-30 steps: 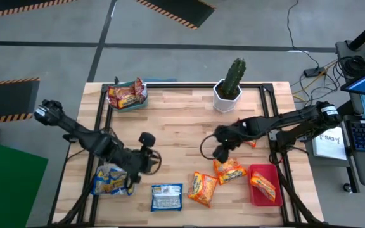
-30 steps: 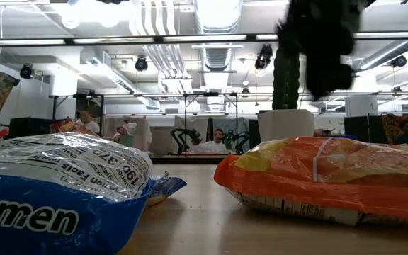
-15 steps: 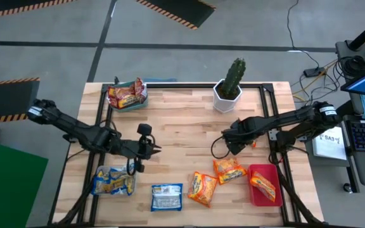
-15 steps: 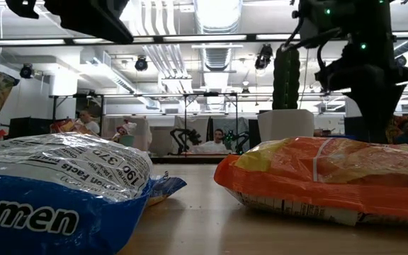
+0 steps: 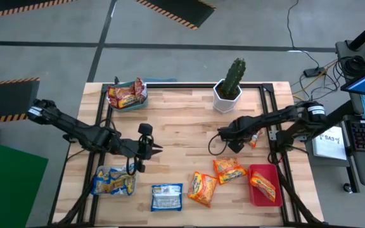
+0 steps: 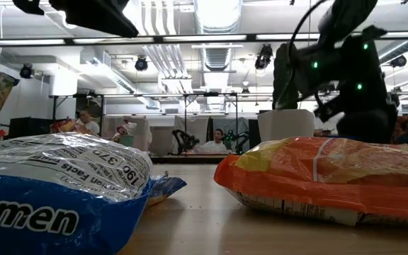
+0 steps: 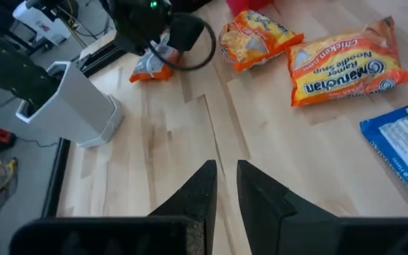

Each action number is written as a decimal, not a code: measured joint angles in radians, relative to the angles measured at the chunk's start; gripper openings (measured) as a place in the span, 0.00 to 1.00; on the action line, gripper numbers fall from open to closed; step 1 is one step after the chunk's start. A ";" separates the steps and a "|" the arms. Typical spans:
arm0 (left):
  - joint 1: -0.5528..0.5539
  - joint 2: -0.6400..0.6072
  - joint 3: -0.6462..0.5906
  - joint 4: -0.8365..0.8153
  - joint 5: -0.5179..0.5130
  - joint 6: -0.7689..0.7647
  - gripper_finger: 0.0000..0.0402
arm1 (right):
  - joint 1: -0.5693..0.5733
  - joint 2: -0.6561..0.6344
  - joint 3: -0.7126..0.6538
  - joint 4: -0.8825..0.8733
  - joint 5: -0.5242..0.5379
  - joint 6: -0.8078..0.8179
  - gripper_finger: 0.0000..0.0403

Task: Sort Maruchan noodles
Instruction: Put the top orange noodle pack into the red bin

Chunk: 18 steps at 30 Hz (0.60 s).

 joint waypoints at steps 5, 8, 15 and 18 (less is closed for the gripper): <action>0.000 0.000 0.000 0.000 0.000 -0.024 0.10 | -0.050 0.027 -0.033 0.066 -0.007 -0.095 0.82; 0.000 0.001 0.000 0.008 0.000 -0.025 0.10 | -0.065 0.031 -0.034 0.084 -0.018 -0.147 0.82; 0.000 0.001 0.000 0.060 0.000 -0.027 0.10 | -0.069 0.029 -0.037 0.111 -0.030 -0.183 0.63; 0.000 0.001 0.000 0.072 0.000 -0.030 0.10 | -0.069 0.029 -0.037 0.123 -0.037 -0.182 0.47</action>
